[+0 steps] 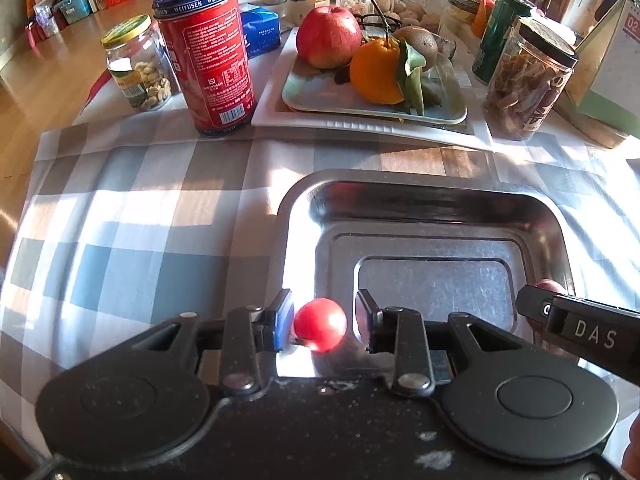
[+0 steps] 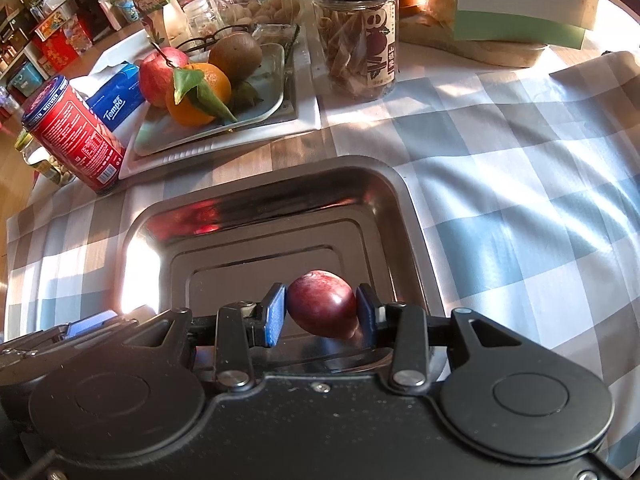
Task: Organize fruits
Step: 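Open the right tool to drop the plum in the tray while the left tool releases the tomato there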
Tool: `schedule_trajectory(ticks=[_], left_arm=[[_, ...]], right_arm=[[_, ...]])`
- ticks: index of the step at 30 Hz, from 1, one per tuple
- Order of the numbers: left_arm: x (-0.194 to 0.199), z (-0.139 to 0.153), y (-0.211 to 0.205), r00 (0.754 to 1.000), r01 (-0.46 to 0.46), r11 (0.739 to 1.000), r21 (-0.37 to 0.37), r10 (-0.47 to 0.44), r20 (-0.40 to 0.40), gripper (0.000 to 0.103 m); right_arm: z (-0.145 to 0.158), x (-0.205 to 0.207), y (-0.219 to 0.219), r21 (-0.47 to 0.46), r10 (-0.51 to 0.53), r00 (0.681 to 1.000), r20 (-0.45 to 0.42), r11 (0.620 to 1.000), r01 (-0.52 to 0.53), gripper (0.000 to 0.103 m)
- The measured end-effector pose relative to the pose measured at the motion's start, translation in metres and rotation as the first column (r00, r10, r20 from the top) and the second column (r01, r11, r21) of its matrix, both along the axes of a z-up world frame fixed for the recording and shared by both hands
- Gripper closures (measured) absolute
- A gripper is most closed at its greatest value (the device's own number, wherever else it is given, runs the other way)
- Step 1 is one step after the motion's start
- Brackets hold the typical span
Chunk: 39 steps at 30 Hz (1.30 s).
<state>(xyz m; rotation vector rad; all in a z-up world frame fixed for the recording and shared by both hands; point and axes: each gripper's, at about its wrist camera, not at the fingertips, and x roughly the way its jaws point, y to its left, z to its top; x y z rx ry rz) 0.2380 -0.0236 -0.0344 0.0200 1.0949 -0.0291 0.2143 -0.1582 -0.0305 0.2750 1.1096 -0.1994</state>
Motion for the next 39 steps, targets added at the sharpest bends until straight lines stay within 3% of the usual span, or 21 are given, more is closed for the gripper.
schedule_trajectory(ticks=[39], left_arm=[[-0.0008,-0.0042,-0.0018,0.999,0.010,1.000,0.003,-0.010,-0.035,0.068]], right_arm=[[0.0013,0.0001,0.0036,-0.019,0.017,1.000,-0.003,1.000,-0.017,0.056]])
